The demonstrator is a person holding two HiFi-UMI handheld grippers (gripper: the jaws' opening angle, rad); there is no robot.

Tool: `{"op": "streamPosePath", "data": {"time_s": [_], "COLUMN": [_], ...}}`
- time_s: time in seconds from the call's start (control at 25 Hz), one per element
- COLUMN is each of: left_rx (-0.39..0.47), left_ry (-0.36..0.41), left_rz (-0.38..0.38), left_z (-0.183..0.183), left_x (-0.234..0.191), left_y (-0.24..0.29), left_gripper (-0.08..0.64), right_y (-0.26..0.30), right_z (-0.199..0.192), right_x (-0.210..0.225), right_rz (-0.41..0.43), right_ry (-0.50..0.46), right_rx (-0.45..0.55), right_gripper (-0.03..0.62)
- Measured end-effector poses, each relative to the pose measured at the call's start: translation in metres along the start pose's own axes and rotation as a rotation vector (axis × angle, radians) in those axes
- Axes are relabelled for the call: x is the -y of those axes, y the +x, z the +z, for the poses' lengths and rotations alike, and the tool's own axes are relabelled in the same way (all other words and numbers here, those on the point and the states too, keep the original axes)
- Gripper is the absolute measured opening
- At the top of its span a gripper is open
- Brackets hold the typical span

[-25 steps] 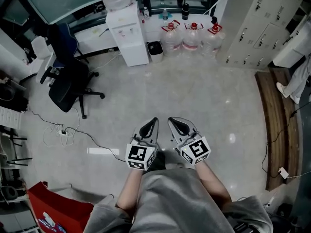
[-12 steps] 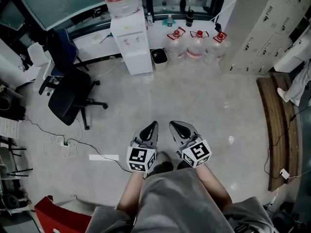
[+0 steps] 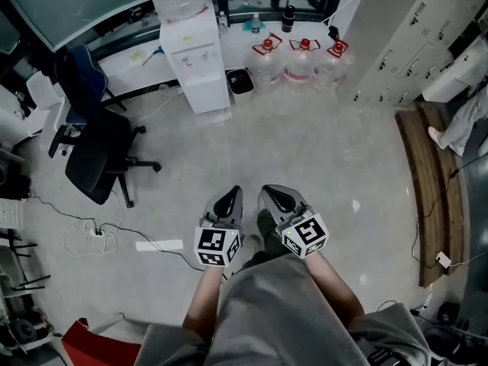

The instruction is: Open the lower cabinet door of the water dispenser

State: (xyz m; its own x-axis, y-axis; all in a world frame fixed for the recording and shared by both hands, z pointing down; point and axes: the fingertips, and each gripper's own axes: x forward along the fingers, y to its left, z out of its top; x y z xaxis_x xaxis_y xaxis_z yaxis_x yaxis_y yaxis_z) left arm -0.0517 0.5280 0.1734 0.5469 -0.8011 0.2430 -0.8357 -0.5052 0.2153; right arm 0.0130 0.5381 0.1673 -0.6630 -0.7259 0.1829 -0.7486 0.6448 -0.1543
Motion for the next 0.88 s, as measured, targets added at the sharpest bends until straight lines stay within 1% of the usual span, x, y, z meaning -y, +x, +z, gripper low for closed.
{"op": "streamPosePath", "data": {"time_s": [0.16, 0.36, 0.72, 0.88], "left_rx": [-0.011, -0.035, -0.080, -0.079], "left_ry": [-0.006, -0.013, 0.026, 0.005], "left_rz": [-0.003, 0.011, 0.038, 0.065], "left_z": [0.002, 0.012, 0.040, 0.054], "left_x": [-0.015, -0.035, -0.057, -0.065], "left_y": [0.018, 0.046, 0.113, 0.149], "left_gripper": [0.009, 0.009, 0.009, 0.009], "right_y": [0.020, 0.051, 0.102, 0.120], "right_z": [-0.001, 0.012, 0.036, 0.043], "right_x": [0.016, 0.037, 0.096, 0.125], "right_rz": [-0.010, 0.012, 0.048, 0.065], "right_ry": [0.007, 0.014, 0.054, 0.064], "right_rx": [-0.007, 0.002, 0.029, 0.034], "right_gripper": [0.012, 0.012, 0.012, 0.012]}}
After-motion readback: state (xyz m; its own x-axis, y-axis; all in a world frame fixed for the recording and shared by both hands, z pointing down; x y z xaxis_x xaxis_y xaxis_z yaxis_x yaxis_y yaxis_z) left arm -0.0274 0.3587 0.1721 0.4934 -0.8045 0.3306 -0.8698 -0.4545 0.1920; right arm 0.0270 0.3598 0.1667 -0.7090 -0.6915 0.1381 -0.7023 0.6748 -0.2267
